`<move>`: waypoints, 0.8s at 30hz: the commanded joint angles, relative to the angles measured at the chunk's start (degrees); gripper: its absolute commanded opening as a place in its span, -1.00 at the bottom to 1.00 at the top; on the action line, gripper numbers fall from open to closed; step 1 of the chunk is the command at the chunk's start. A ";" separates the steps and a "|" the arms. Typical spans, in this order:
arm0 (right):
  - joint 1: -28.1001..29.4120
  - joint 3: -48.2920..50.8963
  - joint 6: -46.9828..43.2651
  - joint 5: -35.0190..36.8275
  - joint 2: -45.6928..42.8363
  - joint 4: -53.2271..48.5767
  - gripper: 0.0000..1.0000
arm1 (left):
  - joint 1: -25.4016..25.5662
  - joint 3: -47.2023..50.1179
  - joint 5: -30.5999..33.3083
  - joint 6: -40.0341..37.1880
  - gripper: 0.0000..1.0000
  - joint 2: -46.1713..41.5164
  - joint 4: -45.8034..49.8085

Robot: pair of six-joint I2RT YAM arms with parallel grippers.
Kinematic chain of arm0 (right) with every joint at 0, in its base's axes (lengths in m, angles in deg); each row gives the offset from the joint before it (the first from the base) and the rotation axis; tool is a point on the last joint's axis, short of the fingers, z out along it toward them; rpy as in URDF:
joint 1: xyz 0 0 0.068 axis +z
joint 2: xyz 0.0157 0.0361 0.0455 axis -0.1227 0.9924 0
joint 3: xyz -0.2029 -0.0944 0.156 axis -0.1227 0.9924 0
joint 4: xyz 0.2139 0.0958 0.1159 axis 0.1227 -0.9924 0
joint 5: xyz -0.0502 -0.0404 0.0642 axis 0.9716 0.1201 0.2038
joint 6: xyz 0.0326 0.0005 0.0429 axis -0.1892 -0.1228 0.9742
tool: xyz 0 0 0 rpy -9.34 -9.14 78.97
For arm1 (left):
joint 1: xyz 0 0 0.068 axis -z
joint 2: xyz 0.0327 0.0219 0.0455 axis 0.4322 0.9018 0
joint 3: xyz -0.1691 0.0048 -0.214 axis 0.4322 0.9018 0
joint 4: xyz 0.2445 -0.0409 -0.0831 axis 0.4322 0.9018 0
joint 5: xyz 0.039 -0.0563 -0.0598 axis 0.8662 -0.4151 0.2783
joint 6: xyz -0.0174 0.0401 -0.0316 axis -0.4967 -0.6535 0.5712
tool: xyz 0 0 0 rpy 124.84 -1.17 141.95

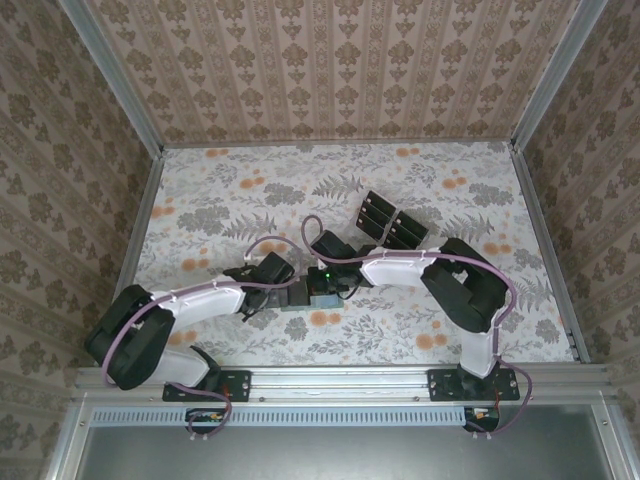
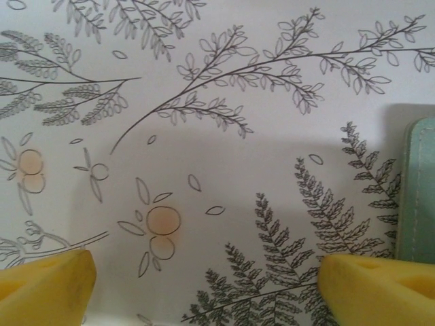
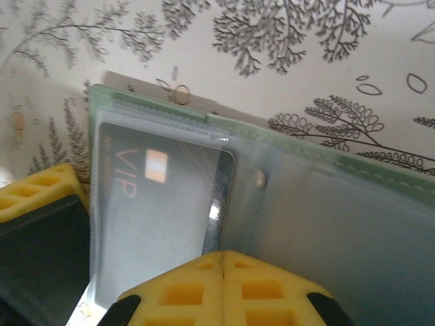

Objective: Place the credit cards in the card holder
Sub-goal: Insert the credit card into the card slot.

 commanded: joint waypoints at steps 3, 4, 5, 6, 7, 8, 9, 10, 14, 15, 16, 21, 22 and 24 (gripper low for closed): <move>-0.25 2.04 0.32 -0.57 -7.28 -0.33 -0.80 | -1.18 0.58 3.32 0.94 1.00 -3.31 5.09; -0.25 2.37 0.21 -0.28 -7.75 -0.48 -0.80 | -1.39 0.58 3.68 0.99 0.99 -4.15 5.72; -0.23 2.67 0.12 -0.17 -7.89 -0.57 -0.80 | -1.62 0.59 4.01 0.97 1.00 -4.99 6.25; -0.29 2.90 0.03 -0.14 -7.98 -0.50 -0.80 | -1.84 0.59 4.23 0.97 1.00 -5.55 6.69; -0.27 3.03 0.03 -0.14 -7.82 -0.44 -0.80 | -2.08 0.61 4.34 0.88 1.00 -6.07 7.06; -0.23 3.13 0.03 -0.24 -7.44 -0.30 -0.80 | -2.31 0.58 4.45 0.78 1.00 -6.44 7.33; -0.22 3.27 0.07 -0.48 -7.14 -0.06 -0.81 | -2.47 0.50 4.48 0.78 1.00 -6.77 7.51; -0.24 3.43 0.20 -0.75 -6.62 0.45 -0.81 | -2.55 0.43 4.44 0.82 1.00 -6.97 7.73; -0.12 3.30 0.25 -1.30 -4.14 1.36 -0.84 | -2.57 -0.28 4.43 0.82 1.00 -6.81 8.27; -0.05 3.23 0.21 -1.35 -3.69 1.47 -0.84 | -2.56 -0.45 4.39 0.73 1.00 -6.72 8.27; -0.01 3.13 0.21 -1.48 -3.13 1.71 -0.85 | -2.55 -0.55 4.42 0.74 1.00 -6.63 8.35; 0.25 2.78 0.25 -1.84 -1.42 2.09 -0.87 | -2.55 -0.82 4.36 0.52 0.99 -6.45 8.11; 0.33 2.67 0.25 -1.91 -1.06 2.08 -0.88 | -2.57 -0.82 4.40 0.44 1.00 -6.36 8.02; 0.46 2.53 0.26 -1.95 -0.70 2.08 -0.88 | -2.55 -0.75 4.23 0.45 1.00 -6.11 7.84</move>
